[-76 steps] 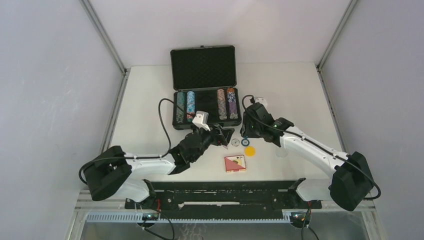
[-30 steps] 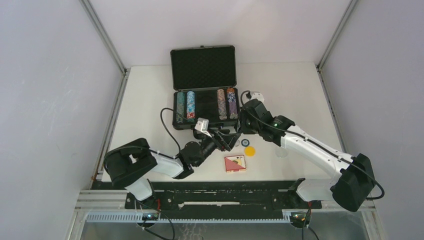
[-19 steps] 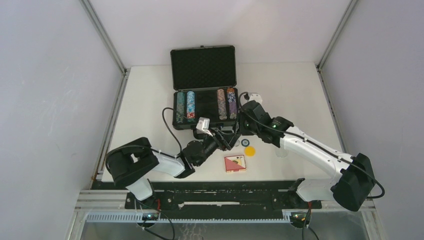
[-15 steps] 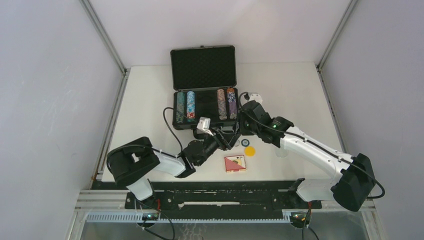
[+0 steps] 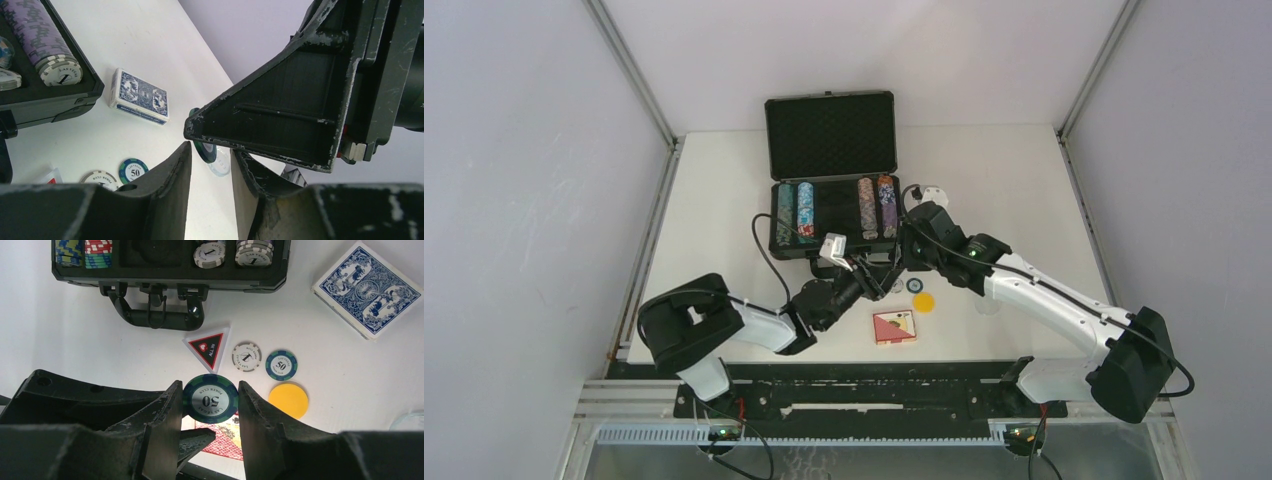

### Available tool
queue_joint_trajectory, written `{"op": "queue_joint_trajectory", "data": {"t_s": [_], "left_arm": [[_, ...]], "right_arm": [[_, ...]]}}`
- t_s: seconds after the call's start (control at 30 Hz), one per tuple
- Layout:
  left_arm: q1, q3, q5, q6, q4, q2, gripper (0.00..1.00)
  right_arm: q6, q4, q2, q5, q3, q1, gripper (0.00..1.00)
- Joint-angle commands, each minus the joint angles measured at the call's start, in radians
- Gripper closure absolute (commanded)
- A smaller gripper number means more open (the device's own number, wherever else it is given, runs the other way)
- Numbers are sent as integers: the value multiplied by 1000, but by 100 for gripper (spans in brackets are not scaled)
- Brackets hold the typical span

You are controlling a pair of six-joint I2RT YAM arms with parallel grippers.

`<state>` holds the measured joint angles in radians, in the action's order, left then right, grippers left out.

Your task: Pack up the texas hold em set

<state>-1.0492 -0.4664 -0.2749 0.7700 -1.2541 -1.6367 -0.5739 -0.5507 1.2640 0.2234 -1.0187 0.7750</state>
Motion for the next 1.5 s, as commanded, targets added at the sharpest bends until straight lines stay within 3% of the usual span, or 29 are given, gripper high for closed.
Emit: {"op": "queue_joint_trajectory", "data": {"t_s": [0.0,0.23,0.47,0.6,0.7,0.8,0.87,0.97,1.1,1.47], "left_arm": [[-4,-52,7,0,-31,-7,65],[-4,-51,38,-6,-45,-14,100],[-1,-34,54,-83,-47,17,100],[23,-19,82,-217,31,91,100],[71,-28,145,-292,136,158,100],[141,-45,196,-367,241,221,100],[176,-79,215,-446,328,264,100],[239,-211,321,-639,592,296,100],[305,-364,351,-887,878,303,100],[459,-666,399,-1240,1619,224,100]], "right_arm": [[-5,28,-19,1,-41,11,68],[-7,32,-11,-4,-41,13,68],[-4,27,-13,7,-41,9,66],[-7,52,-47,34,-26,-38,32],[-7,86,-77,8,-12,-106,23],[1,105,-100,11,-9,-165,21],[12,119,-108,8,-3,-198,21],[19,134,-110,-21,10,-247,22],[30,163,-103,-64,50,-288,22],[22,293,17,-208,128,-332,22]]}}
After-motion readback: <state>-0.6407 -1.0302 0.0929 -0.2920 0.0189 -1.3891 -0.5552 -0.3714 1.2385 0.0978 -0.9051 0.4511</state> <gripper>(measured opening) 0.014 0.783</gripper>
